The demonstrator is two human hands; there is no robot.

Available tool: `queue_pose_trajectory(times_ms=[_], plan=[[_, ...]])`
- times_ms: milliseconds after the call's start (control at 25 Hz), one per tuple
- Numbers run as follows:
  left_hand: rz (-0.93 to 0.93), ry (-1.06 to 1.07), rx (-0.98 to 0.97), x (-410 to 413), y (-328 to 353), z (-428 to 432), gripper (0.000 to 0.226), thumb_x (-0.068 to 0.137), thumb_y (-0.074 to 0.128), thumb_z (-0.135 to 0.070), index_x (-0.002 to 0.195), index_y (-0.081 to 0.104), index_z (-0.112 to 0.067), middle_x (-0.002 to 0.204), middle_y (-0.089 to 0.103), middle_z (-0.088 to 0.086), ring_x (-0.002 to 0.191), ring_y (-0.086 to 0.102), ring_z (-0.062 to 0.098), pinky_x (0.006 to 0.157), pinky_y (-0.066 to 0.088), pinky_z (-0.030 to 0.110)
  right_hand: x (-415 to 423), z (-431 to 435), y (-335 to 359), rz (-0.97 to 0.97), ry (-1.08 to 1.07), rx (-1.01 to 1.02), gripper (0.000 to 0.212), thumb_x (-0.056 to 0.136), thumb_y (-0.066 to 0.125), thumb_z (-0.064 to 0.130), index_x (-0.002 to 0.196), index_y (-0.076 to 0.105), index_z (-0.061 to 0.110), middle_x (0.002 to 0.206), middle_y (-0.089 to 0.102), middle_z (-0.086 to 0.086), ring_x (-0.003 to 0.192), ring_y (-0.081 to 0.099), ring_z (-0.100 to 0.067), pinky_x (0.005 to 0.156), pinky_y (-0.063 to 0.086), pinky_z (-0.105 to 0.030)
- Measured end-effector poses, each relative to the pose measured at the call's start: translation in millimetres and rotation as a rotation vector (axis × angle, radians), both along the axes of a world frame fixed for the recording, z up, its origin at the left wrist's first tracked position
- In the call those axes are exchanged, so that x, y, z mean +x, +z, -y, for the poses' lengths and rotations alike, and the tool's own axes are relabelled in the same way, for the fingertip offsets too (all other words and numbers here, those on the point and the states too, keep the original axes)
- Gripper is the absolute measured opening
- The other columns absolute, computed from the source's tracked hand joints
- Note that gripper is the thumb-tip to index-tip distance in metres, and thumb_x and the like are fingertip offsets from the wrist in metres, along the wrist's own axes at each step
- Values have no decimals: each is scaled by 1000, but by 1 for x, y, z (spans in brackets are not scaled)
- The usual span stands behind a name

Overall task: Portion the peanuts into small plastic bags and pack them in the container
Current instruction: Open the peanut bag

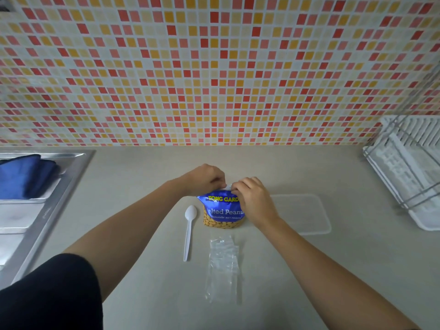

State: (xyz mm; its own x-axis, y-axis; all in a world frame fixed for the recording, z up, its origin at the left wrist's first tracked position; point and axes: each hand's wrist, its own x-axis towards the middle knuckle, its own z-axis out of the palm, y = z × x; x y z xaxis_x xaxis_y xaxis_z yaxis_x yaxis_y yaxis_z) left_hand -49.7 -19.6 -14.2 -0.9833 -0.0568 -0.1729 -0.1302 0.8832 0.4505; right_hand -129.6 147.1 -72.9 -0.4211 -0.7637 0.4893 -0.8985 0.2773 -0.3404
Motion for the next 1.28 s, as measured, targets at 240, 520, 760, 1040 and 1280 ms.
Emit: queue_pose_trajectory(times_ms=[240, 520, 760, 1040, 1280], plan=[[-97, 55, -62, 3, -9, -7, 20, 91, 49, -15, 90, 65, -3, 91, 66, 11, 76, 47, 15, 73, 36, 25, -2, 1, 4, -42, 31, 61, 13, 73, 66, -1, 77, 63, 10, 74, 64, -3, 71, 56, -26, 73, 36, -26], [-64, 138, -111, -7, 0, 0, 22, 91, 50, -19, 93, 67, -5, 96, 68, 11, 84, 55, 22, 75, 40, 29, 7, -6, 9, -9, 72, 44, 9, 83, 54, 13, 79, 63, 13, 76, 63, -3, 78, 46, -18, 72, 39, -24], [-233, 142, -201, -6, 6, -7, 26, 95, 45, -21, 103, 64, -4, 102, 65, 13, 95, 57, 29, 82, 42, 36, 4, -20, 54, 319, 296, 382, 3, 81, 63, 17, 81, 66, 15, 80, 60, 3, 76, 52, -11, 73, 40, -22], [-181, 325, 19, 17, 13, -16, 17, 89, 54, -20, 99, 66, -14, 104, 64, 5, 96, 55, 20, 77, 40, 27, -11, -17, 53, 438, -37, 251, 17, 85, 59, 19, 99, 69, 18, 128, 54, -7, 118, 52, -20, 96, 38, -28], [-23, 477, 155, 30, 14, -25, 42, 79, 60, -11, 121, 57, -15, 119, 58, 9, 100, 50, 19, 74, 42, 25, -6, -16, 60, 661, -51, 307, 43, 82, 58, 8, 125, 55, 10, 129, 54, -7, 117, 51, -20, 87, 35, -19]])
